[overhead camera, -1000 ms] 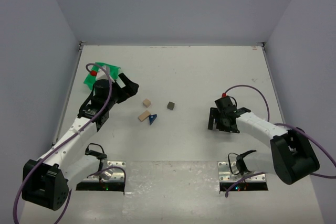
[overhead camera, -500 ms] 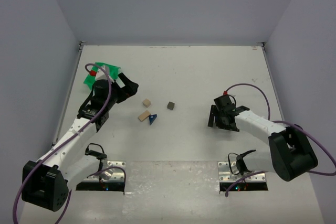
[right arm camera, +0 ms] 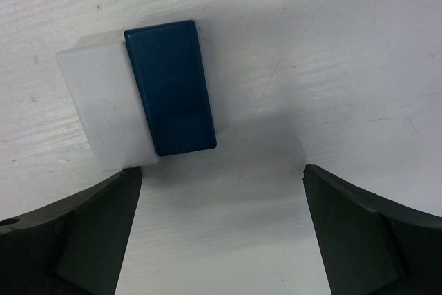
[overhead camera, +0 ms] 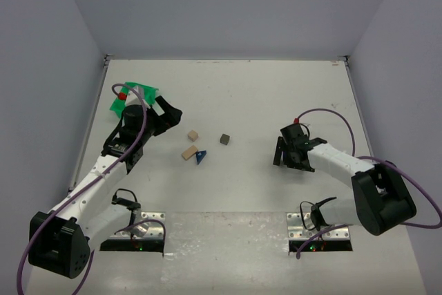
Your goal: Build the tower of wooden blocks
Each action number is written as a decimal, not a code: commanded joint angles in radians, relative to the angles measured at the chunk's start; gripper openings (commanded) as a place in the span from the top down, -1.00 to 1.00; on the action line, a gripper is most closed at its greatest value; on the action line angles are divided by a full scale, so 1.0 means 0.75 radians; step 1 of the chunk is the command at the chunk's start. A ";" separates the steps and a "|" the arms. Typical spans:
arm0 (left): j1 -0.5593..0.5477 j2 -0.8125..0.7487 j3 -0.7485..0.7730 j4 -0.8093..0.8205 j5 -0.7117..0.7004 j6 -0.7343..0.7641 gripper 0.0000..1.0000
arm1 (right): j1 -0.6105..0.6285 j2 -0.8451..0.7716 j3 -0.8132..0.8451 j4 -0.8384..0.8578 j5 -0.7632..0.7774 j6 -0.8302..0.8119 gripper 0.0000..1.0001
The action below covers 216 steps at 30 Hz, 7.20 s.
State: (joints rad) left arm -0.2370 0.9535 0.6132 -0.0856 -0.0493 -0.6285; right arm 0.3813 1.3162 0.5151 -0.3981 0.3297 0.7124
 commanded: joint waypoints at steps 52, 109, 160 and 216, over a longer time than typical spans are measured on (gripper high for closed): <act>-0.036 0.275 0.190 0.039 -0.076 0.028 -1.00 | -0.002 -0.374 -0.054 0.401 -0.595 -0.379 -0.97; -0.036 0.592 0.363 0.047 -0.026 0.128 -1.00 | 0.384 0.873 0.960 0.253 -0.737 -1.141 -0.08; -0.054 0.541 0.400 -0.062 0.020 0.214 -1.00 | -0.397 0.072 0.408 -0.288 -1.213 -2.286 0.70; -0.068 0.569 0.401 -0.096 -0.037 0.275 -1.00 | -0.408 0.337 0.506 -0.414 -1.139 -2.625 0.58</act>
State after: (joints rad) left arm -0.2760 1.3782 0.8719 -0.1768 -0.0705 -0.4335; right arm 0.0795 1.5611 0.8589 -0.7163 -0.5018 -1.2270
